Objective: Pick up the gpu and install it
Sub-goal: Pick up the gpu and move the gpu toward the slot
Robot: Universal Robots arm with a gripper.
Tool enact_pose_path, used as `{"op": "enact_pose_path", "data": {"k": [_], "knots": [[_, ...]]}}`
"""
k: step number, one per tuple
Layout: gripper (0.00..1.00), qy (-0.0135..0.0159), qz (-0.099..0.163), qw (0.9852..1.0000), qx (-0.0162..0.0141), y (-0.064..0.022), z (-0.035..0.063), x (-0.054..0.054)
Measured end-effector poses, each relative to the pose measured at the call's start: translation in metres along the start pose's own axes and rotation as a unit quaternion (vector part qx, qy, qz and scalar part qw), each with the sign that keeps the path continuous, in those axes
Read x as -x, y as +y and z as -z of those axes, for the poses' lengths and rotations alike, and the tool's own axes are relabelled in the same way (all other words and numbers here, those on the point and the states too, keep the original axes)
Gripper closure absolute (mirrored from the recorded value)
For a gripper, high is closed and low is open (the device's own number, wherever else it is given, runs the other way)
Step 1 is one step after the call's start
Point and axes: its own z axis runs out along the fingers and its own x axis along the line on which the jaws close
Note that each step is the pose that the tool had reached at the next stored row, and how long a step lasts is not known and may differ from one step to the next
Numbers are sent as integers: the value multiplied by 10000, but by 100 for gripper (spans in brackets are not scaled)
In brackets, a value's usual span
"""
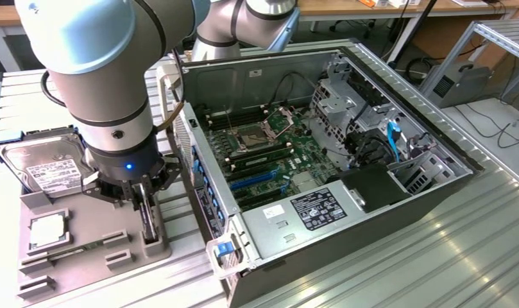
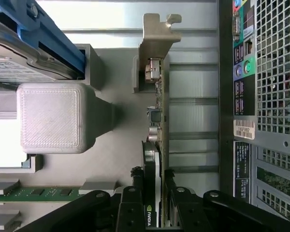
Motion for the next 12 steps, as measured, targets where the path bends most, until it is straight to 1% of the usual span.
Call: {"op": "enact_pose_path", "data": {"k": [5,10,12], "knots": [[73,-1,2,10000,1,0,0,0],[73,0,2,10000,0,2,49,1],[73,0,2,10000,0,4,84,2]]}}
